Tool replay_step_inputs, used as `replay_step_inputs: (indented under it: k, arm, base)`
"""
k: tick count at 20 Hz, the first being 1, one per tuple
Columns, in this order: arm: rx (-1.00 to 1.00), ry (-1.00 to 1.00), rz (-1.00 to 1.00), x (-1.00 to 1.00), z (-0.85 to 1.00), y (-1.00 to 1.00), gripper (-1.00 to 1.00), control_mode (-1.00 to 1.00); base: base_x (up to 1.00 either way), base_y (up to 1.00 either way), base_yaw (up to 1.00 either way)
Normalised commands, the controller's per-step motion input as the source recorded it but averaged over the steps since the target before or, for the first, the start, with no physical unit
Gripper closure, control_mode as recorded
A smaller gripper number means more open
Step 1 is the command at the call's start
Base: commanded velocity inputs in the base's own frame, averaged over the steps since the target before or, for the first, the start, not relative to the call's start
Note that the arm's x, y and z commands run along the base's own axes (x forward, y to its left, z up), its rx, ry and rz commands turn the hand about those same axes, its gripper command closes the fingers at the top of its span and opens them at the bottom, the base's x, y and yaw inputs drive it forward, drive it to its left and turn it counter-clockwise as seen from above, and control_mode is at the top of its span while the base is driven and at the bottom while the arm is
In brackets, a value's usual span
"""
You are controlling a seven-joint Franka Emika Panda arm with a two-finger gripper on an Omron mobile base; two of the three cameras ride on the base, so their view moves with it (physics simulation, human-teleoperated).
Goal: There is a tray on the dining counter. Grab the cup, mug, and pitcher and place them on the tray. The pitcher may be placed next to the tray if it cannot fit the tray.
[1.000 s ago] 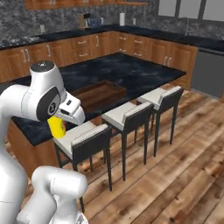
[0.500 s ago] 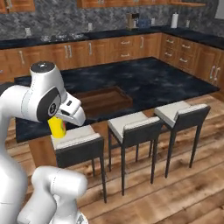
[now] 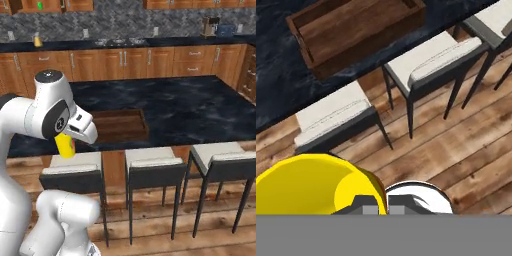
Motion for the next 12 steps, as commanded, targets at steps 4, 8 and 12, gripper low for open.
replay_step_inputs:
  k: [4, 8, 12]
  arm:
    - [0.00, 0.00, 0.00, 0.00, 0.00, 0.00, 1.00, 1.00]
    - [0.00, 0.00, 0.00, 0.00, 0.00, 0.00, 1.00, 1.00]
    - [0.00, 0.00, 0.00, 0.00, 0.00, 0.00, 1.00, 1.00]
  base:
    - [0.51, -0.51, 0.46]
    - [0.52, -0.16, 0.42]
    - [0.50, 0.02, 0.36]
